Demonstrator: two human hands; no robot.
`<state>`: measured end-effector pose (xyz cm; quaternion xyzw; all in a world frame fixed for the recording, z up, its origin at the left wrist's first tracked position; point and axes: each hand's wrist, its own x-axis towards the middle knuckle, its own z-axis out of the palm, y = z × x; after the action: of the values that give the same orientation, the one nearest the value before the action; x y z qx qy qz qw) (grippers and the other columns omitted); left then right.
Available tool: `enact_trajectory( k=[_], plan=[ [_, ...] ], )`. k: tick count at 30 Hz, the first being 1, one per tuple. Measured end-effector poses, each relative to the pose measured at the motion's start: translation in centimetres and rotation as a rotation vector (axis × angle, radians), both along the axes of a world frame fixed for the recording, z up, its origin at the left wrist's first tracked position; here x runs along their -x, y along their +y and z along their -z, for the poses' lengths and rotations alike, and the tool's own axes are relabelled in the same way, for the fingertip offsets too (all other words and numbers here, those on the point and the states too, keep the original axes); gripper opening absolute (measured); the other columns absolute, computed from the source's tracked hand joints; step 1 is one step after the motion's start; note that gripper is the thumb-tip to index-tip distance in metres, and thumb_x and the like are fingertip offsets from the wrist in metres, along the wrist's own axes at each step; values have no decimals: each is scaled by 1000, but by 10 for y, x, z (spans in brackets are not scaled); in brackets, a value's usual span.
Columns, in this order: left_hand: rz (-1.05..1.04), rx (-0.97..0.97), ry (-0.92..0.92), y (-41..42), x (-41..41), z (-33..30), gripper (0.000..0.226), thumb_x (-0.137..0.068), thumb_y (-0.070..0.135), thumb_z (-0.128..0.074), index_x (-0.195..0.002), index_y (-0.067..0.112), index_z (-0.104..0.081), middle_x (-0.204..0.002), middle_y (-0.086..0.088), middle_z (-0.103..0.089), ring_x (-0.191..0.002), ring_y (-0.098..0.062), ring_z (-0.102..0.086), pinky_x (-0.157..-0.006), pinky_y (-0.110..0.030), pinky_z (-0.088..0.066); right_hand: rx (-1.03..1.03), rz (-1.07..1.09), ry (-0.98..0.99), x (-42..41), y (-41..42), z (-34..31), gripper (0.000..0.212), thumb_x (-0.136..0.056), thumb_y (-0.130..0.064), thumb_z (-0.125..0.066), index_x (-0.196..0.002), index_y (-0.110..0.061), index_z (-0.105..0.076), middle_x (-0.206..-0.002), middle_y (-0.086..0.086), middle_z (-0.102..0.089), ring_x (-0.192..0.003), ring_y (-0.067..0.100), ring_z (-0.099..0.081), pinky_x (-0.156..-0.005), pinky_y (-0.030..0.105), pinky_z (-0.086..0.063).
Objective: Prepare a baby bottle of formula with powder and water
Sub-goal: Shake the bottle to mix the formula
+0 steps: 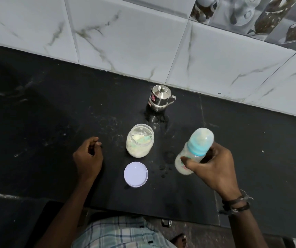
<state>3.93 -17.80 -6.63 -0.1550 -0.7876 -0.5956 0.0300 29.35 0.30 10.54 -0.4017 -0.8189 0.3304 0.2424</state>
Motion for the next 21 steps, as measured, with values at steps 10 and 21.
enact_trajectory(
  k=[10, 21],
  plan=[
    [-3, 6, -13, 0, 0, 0, 19, -91, 2, -64, -108, 10, -70, -91, 3, -69, -83, 13, -63, -75, -5, -49, -30, -8, 75, 2, -2, -3, 36, -58, -27, -89, -90, -27, -72, -84, -11, -77, -78, 10, -74, -68, 28, -62],
    [5, -9, -31, 1, 1, 2, 20, -91, 3, -64, -108, 13, -70, -88, 4, -68, -81, 9, -64, -74, -4, -47, -56, 81, -63, 5, -3, -4, 40, -54, -43, -83, -87, -27, -67, -72, -12, -71, -67, 9, -68, -59, 31, -55]
  ],
)
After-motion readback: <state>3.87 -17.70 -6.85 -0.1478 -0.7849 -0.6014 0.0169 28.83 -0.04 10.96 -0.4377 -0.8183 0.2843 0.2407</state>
